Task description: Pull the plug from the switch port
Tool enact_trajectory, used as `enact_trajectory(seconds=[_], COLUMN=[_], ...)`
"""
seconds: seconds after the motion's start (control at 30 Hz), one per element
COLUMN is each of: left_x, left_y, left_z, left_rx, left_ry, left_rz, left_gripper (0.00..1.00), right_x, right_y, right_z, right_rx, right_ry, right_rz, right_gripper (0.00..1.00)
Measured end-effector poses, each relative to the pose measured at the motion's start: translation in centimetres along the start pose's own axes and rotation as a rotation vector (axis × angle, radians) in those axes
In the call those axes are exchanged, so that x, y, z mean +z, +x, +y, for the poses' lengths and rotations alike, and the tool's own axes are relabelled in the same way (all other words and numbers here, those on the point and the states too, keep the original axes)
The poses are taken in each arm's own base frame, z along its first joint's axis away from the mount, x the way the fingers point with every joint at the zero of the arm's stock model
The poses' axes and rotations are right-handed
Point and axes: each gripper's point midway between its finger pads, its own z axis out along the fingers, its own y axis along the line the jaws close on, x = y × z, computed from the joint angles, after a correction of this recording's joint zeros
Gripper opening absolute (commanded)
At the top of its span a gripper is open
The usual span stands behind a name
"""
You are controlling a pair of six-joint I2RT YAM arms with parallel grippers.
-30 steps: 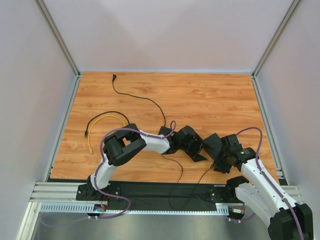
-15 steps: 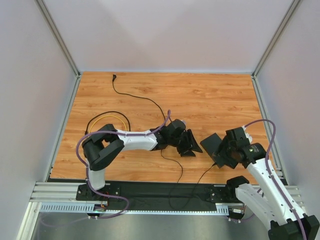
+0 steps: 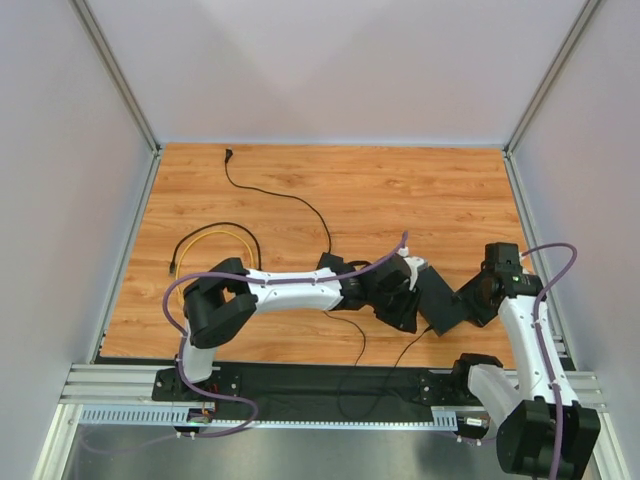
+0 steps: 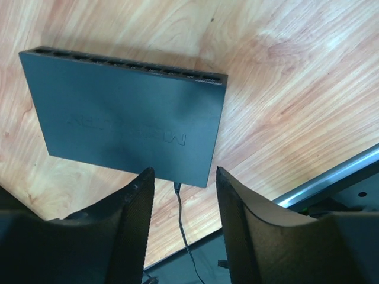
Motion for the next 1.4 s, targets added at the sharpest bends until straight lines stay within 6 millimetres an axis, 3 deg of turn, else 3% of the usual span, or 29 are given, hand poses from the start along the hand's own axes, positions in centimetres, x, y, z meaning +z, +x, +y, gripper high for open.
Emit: enact_trajectory(seconds=[0.13, 0.47, 0.67, 0.77, 1.03, 1.2, 1.4], left_x=[1.9, 4.8, 5.8, 6.4, 6.9, 7.0, 7.7], left_y=[0.9, 0.7, 0.4, 0.3, 1.1, 1.2, 0.7], left_z=[0.6, 3.5, 3.2, 2.6, 0.8, 0.6, 0.9], left_rx=[0.098, 0.195, 0.241, 0.257, 0.29, 0.293, 0.291], left_ry=[-0.092, -0.228, -0.216, -0.197, -0.156, -0.16, -0.183], left_rz=[0.018, 0.02, 0.012, 0.011, 0.012, 0.017, 0.016], left_gripper=[0.42, 0.49, 0.45, 0.43, 0.45, 0.46, 0.42], right_x=[0.2, 1.1, 1.2, 1.3, 1.9, 2.3, 2.8], right_y=[-0.2, 0.1, 0.0, 0.0, 0.1, 0.2, -0.8], right_z=[-0.1, 1.4, 2.2, 2.3, 2.6, 2.6, 2.5], right_rx=[0.037, 0.021, 0.006, -0.002, -0.015, -0.018, -0.005], right_ry=[-0.027, -0.098, -0.134, -0.142, -0.149, -0.149, -0.14], right_rz=[0.025, 0.086, 0.094, 0.098, 0.118, 0.124, 0.093], right_gripper=[0.43, 0.43, 0.4, 0.33, 0.27, 0.2, 0.2])
